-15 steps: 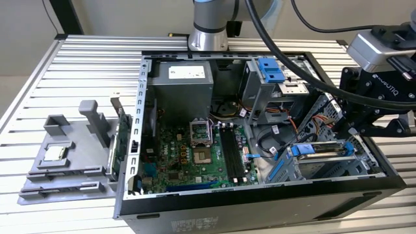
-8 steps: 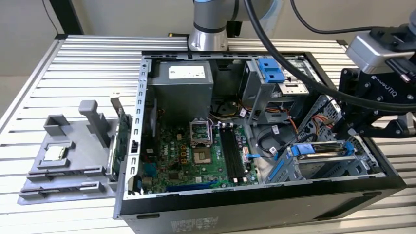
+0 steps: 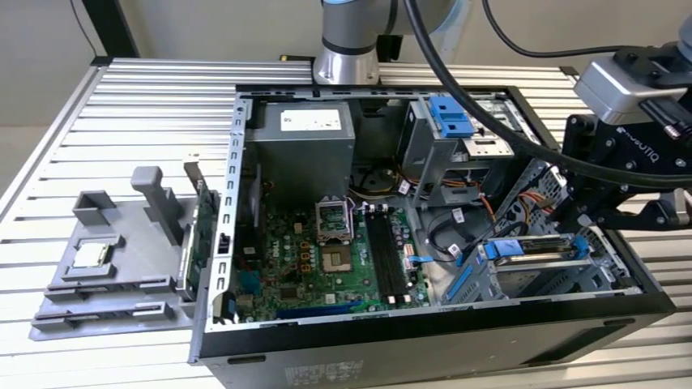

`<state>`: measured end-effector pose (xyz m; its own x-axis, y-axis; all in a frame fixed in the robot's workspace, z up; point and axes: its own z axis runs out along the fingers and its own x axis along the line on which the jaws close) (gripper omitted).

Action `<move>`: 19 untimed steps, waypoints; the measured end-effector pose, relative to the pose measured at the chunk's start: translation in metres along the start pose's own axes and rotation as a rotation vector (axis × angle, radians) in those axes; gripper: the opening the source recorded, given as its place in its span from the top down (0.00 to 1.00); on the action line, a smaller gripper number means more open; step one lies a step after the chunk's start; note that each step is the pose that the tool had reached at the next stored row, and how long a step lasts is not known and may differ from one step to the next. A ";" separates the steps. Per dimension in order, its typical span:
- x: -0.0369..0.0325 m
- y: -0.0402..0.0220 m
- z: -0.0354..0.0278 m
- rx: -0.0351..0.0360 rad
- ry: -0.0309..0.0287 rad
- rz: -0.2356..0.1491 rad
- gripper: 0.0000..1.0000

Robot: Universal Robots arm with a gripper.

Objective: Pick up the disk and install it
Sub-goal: 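Insert the first disk wire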

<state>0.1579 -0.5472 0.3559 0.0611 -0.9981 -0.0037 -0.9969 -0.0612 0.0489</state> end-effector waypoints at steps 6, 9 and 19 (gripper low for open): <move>0.0000 -0.0001 0.0015 0.0000 0.0001 0.000 1.00; 0.0000 -0.0001 0.0020 0.0000 0.0001 0.000 1.00; 0.0000 -0.0003 0.0052 0.0000 0.0000 0.000 1.00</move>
<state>0.1579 -0.5472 0.3506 0.0611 -0.9981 -0.0037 -0.9969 -0.0612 0.0489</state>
